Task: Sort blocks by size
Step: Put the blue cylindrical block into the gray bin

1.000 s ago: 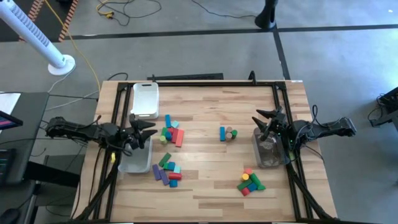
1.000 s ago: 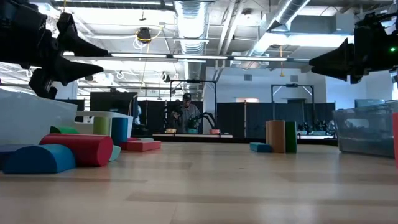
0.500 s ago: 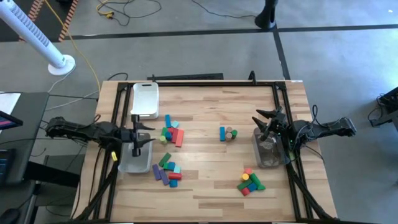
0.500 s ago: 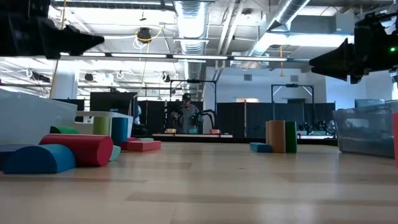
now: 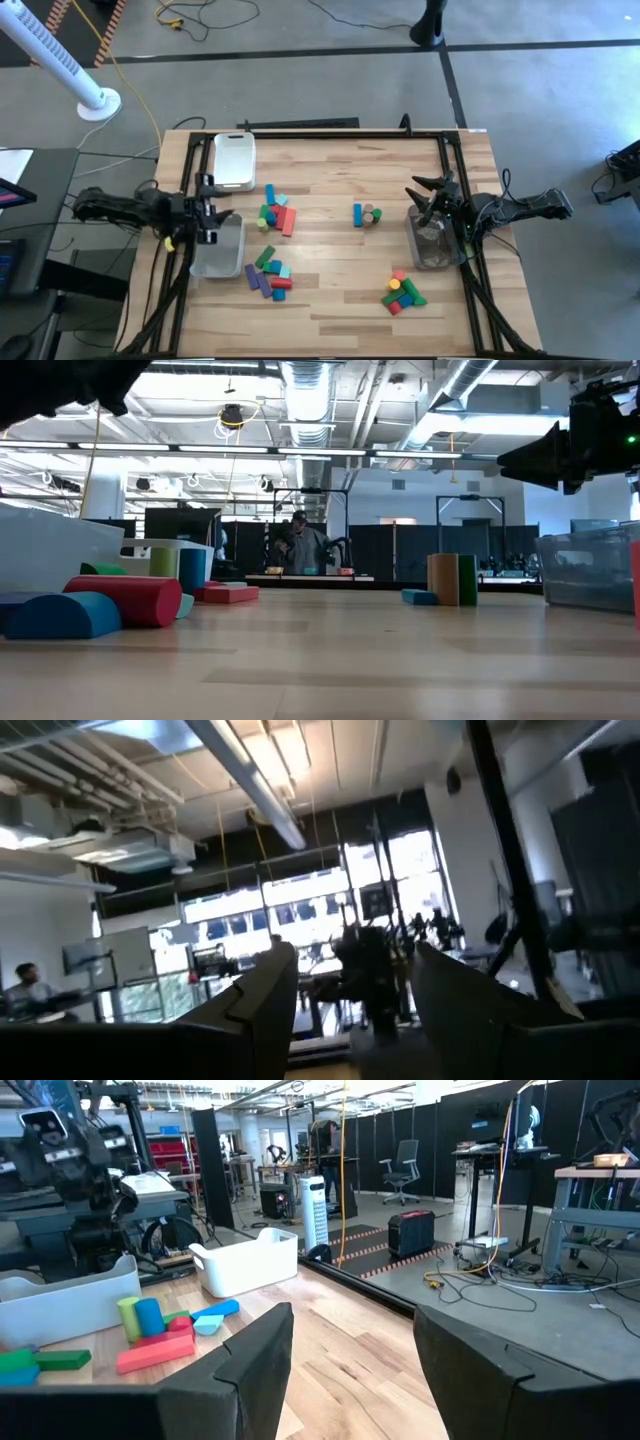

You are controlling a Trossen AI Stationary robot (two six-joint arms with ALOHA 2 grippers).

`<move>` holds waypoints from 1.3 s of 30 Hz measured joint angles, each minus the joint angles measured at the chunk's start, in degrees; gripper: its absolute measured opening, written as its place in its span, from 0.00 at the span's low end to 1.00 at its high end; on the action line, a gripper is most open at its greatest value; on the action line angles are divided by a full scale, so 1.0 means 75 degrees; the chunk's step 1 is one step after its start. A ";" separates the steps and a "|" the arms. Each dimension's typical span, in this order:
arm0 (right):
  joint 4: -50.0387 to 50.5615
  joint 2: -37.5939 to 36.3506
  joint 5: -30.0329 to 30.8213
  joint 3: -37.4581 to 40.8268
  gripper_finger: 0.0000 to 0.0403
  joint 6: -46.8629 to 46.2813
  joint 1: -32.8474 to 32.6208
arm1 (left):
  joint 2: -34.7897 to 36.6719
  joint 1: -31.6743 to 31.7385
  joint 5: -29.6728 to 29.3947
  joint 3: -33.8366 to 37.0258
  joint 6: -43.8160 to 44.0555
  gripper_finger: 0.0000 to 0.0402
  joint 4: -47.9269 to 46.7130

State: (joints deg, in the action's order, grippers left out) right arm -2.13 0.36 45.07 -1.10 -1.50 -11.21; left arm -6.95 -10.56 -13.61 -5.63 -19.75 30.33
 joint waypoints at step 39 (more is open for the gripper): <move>0.0000 -0.0003 0.0001 0.0000 0.59 -0.0003 -0.0001 | -1.1699 0.1447 0.1934 -0.8181 -0.0569 0.46 -0.4129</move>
State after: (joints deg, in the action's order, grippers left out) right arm -2.13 0.34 45.08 -1.10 -1.52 -11.22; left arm -94.69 0.30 0.90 -66.99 -24.02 -0.64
